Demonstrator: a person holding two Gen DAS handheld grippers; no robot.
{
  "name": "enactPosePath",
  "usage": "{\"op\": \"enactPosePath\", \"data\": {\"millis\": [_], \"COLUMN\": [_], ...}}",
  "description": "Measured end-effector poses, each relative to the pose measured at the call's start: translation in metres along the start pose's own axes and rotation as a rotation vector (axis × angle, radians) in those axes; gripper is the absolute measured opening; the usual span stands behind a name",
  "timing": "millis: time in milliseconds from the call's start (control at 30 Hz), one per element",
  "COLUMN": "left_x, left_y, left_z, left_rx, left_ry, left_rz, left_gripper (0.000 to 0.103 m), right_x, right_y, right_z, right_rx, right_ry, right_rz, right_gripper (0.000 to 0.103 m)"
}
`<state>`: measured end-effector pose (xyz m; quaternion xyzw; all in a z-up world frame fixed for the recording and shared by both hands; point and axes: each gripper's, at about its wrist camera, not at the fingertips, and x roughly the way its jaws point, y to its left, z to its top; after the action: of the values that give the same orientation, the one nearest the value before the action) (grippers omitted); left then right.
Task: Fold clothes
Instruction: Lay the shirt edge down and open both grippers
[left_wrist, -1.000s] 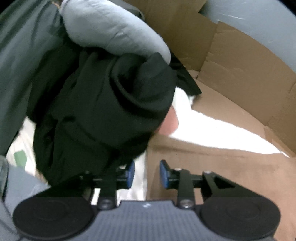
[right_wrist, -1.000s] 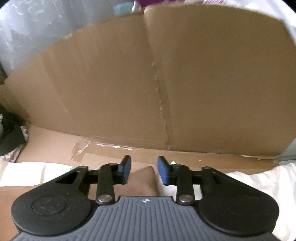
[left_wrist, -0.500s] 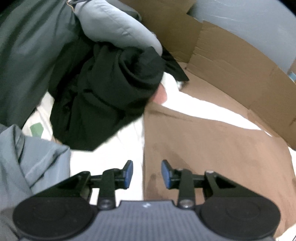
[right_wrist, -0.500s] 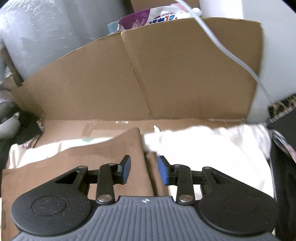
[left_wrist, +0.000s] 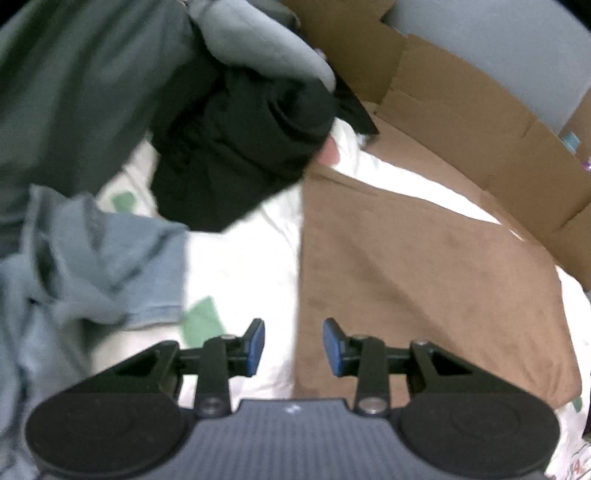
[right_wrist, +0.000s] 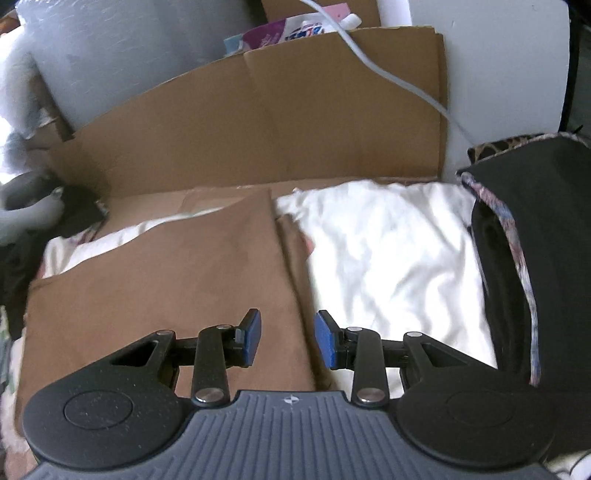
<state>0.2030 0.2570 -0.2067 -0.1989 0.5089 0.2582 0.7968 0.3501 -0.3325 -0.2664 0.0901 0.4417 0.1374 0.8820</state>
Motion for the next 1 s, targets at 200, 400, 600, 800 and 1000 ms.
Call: {"op": "enactPosePath", "data": {"millis": [200,400,600,800,1000], "left_x": [-0.056,-0.114,-0.114,-0.075,-0.030], "left_y": [-0.002,-0.010,-0.027,-0.037,-0.029], "left_z": [0.017,0.023,0.010,-0.033,-0.044], "left_rx": [-0.054,-0.137,-0.072,-0.072,-0.078], "left_ry": [-0.013,-0.049,-0.122,-0.139,-0.124], "left_rz": [0.077,0.055,0.021,-0.011,-0.060], "left_gripper": [0.040,0.043,0.056,0.055,0.054], "right_x": [-0.035,-0.087,-0.113,-0.105,-0.083], "right_y": [0.006,0.010,0.003,-0.014,-0.028], "right_z": [-0.004,0.009,0.008,-0.014,-0.040], "right_rx": [0.025,0.060,0.104,0.167,0.217], "right_ry": [-0.017,-0.069,-0.091,-0.083,-0.064], "right_rz": [0.060,0.131,0.123,0.107,0.066], "right_gripper": [0.040,0.048,0.050,0.050,0.050]}}
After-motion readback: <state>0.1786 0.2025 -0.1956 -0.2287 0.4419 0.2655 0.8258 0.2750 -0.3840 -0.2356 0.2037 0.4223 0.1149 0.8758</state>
